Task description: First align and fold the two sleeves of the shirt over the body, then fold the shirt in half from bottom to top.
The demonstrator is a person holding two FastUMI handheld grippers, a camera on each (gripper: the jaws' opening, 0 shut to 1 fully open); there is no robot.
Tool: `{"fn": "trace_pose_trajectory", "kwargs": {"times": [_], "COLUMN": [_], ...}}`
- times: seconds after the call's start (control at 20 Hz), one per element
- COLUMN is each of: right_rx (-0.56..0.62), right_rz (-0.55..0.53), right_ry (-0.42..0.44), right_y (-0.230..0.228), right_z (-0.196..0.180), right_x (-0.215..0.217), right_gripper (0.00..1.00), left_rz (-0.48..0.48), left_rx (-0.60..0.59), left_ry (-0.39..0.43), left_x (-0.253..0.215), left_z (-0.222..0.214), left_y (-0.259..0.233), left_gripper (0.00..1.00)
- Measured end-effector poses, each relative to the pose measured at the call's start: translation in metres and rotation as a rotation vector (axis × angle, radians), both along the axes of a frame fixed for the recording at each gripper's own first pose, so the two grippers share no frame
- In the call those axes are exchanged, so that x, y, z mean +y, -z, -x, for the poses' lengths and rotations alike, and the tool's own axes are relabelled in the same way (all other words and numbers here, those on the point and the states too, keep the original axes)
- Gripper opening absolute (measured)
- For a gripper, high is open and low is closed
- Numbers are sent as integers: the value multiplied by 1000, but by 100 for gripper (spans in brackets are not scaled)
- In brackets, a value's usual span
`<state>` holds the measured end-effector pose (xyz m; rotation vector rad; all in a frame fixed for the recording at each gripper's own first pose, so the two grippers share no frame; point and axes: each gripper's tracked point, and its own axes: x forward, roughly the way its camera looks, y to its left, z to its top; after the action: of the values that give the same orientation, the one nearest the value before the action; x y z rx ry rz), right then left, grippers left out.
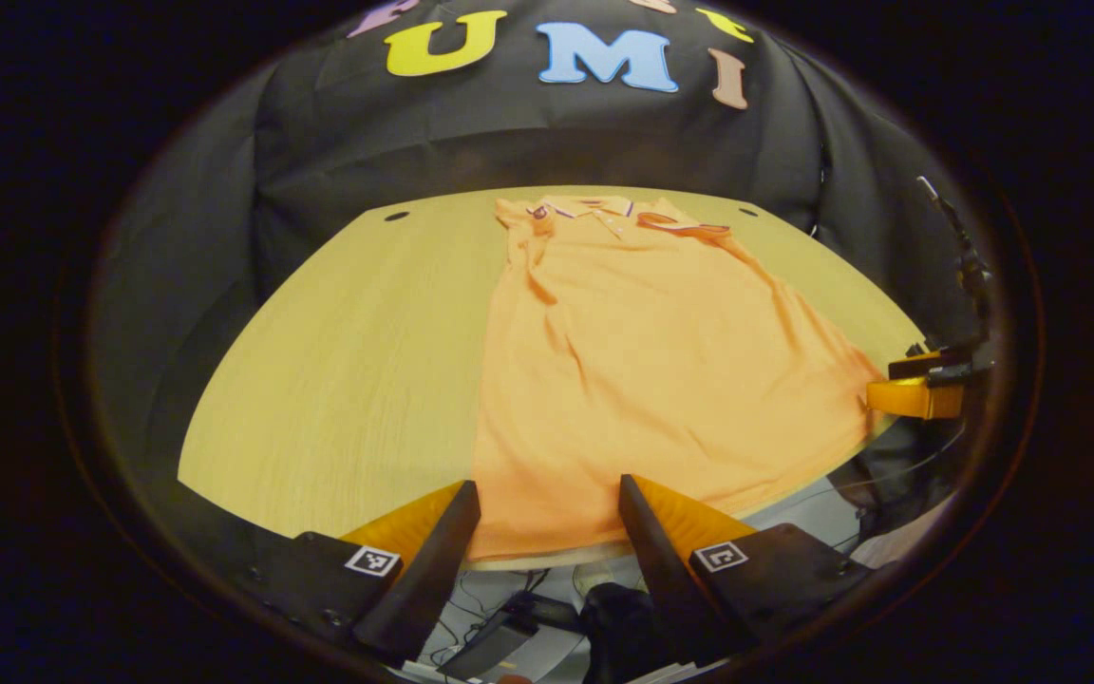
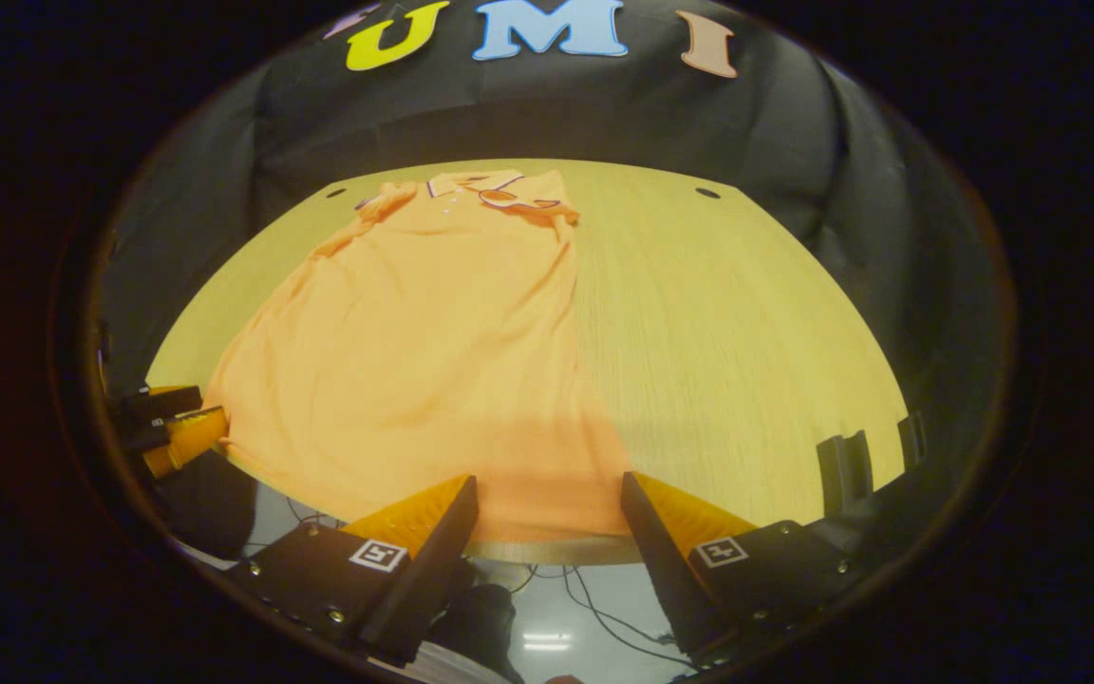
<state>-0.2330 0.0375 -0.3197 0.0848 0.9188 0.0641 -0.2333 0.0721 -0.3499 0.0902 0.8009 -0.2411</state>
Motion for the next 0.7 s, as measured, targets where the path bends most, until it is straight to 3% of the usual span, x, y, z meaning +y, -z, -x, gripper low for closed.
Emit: {"fn": "trace_pose_trajectory", "kwargs": {"times": [0.35, 0.45, 0.5, 0.6, 0.7], "right_rx": [8, -7, -10, -17, -17], "right_rz": [-31, -34, -27, -39, -40], "right_ry": [16, -5, -14, -26, -30], "right_y": [8, 8, 7, 8, 7], "right_z": [6, 3, 1, -2, 1], "right_x": [7, 12, 13, 18, 19], "right_gripper": [95, 91, 77, 71, 34], "left_rz": [4, -1, -1, 5, -1], "left_rx": [4, 3, 1, -1, -6], "left_ry": [-4, 23, 38, 57, 70], "left_x": [-9, -17, -21, -29, -32], "left_z": [0, 2, 2, 4, 4], "left_y": [0, 1, 1, 1, 2], "left_gripper": [93, 80, 72, 57, 34]}}
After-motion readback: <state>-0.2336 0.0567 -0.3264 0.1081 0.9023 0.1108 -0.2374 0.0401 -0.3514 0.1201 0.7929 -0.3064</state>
